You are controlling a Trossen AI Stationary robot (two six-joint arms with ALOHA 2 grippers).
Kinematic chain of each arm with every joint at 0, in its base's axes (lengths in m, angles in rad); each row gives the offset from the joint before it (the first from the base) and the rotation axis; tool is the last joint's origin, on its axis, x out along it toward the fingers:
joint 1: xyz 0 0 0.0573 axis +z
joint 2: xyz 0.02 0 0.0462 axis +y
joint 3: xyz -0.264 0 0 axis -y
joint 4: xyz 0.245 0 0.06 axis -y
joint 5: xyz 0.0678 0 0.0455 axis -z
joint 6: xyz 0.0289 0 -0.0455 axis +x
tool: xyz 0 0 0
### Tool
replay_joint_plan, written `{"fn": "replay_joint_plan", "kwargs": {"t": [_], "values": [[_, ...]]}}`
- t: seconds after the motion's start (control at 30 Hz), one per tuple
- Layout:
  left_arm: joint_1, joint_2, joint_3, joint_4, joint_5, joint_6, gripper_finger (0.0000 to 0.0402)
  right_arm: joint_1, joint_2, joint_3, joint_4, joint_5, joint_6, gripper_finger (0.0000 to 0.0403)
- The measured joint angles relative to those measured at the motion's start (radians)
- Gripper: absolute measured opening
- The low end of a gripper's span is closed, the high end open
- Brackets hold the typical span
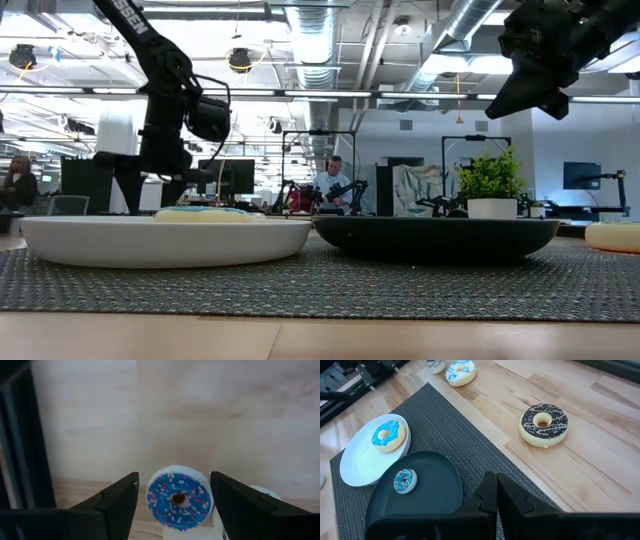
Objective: Pick & Place donuts
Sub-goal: Put the top small purple donut on the black plate
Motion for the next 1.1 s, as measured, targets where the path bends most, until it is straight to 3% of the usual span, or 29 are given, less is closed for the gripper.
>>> {"fn": "replay_joint_plan", "kwargs": {"t": [0.8,1.1], "values": [[0.000,0.044,-0.001,-0.036,0.012,0.000,0.0240,0.000,0.000,0.000,0.000,-0.004,0.000,0.0001],[0.000,0.037,-0.060,-0.004,0.041,-0.020,0.0240,0.000,0.000,0.000,0.000,-0.004,0.000,0.0001]]}}
